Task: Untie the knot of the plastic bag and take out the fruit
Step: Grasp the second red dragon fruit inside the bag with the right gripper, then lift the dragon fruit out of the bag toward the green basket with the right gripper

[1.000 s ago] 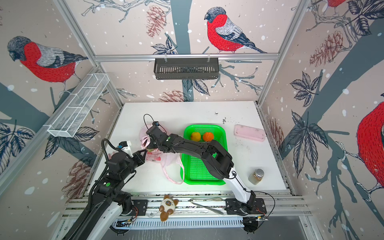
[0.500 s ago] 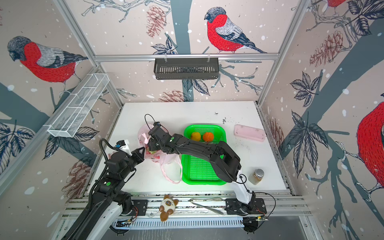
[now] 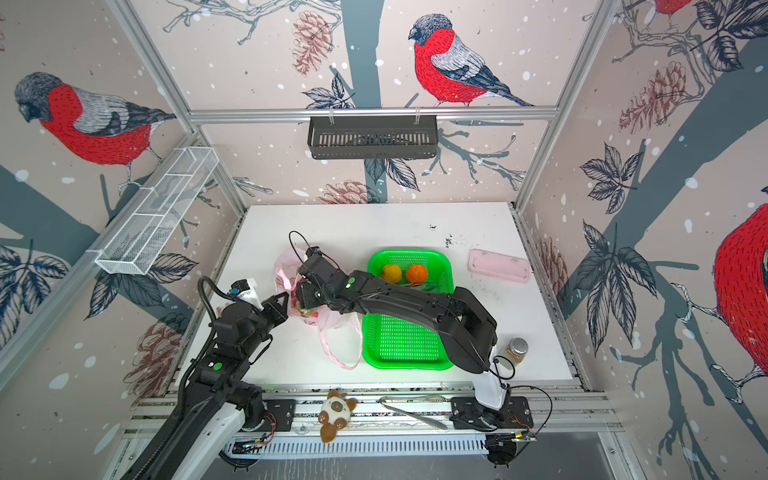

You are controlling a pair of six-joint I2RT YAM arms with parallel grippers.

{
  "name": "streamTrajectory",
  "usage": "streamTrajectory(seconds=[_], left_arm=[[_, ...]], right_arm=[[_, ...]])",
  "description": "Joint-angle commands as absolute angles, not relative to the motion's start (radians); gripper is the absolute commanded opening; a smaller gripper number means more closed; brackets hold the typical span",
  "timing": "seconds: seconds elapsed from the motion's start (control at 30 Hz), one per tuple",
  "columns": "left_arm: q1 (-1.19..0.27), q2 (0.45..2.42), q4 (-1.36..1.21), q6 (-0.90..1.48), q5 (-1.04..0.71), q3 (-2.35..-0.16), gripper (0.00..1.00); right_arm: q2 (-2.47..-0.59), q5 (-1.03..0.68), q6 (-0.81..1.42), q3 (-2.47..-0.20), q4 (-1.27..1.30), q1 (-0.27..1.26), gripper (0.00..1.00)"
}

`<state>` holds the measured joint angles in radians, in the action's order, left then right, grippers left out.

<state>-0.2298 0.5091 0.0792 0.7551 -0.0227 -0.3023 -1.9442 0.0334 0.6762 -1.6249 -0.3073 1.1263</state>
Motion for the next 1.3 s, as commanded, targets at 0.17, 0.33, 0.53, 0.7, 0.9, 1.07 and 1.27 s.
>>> streamTrajectory(seconds=[0.17, 0.33, 0.53, 0.7, 0.9, 1.07, 1.27], left_arm=[[-0.229, 0.509, 0.014, 0.758, 0.007, -0.313, 0.00], [-0.229, 0.509, 0.011, 0.762, 0.010, -0.314, 0.00], [-0.229, 0.508, 0.012, 0.761, 0.017, -0.317, 0.00], [-0.229, 0.498, 0.025, 0.761, 0.031, -0.324, 0.00], [-0.229, 0.492, 0.047, 0.749, 0.058, -0.342, 0.00], [-0.229, 0.504, 0.047, 0.742, 0.078, -0.352, 0.00], [-0.228, 0.526, 0.037, 0.736, 0.094, -0.364, 0.00]], right_arm=[[-1.848, 0.033, 0.641, -1.586, -0.342, 1.141, 0.32], [-1.782, 0.022, 0.640, -1.539, -0.350, 1.141, 0.32], [-1.704, 0.010, 0.644, -1.476, -0.359, 1.143, 0.32], [-1.632, 0.018, 0.645, -1.431, -0.386, 1.153, 0.32], [-1.520, 0.058, 0.644, -1.377, -0.441, 1.166, 0.32], [-1.405, 0.091, 0.656, -1.293, -0.446, 1.170, 0.32], [-1.259, 0.176, 0.674, -1.198, -0.465, 1.176, 0.31]])
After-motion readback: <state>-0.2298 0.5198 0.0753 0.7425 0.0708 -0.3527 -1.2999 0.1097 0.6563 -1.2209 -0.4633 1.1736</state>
